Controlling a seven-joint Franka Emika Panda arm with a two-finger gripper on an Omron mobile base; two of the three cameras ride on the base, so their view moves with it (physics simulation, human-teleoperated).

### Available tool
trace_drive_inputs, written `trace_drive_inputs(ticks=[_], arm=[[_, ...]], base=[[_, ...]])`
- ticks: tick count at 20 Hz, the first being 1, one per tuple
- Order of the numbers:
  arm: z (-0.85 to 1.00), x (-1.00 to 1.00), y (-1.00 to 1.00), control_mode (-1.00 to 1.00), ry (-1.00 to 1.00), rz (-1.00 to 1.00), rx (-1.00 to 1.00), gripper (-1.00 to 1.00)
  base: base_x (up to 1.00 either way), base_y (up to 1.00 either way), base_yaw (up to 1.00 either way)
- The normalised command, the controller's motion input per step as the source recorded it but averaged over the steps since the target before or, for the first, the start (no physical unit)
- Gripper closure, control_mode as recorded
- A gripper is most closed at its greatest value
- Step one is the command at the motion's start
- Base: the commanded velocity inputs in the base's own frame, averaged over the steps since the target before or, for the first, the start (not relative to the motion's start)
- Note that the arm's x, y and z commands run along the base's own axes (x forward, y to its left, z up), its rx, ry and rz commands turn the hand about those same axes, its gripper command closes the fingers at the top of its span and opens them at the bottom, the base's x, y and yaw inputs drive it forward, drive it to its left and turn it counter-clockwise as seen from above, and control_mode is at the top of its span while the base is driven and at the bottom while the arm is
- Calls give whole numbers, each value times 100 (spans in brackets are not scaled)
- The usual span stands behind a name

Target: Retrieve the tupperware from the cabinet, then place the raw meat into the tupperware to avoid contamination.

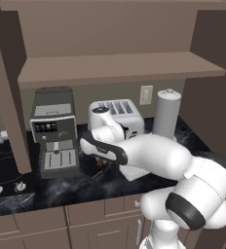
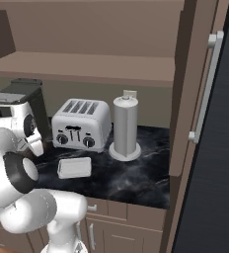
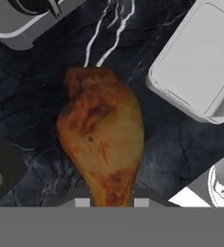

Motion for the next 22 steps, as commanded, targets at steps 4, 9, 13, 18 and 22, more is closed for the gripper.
trace_drive_inputs(ticks=[4, 9, 13, 18, 22], arm=[[30, -14, -14, -100, 0, -12, 0, 100], [24, -15, -21, -100, 0, -11, 0, 100], [22, -18, -25, -100, 0, -12, 0, 100], [20, -19, -26, -100, 0, -14, 0, 100], [16, -18, -25, -100, -1, -14, 0, 100]], base=[[0, 0, 0], [0, 0, 0], [0, 0, 0], [0, 0, 0], [0, 0, 0]])
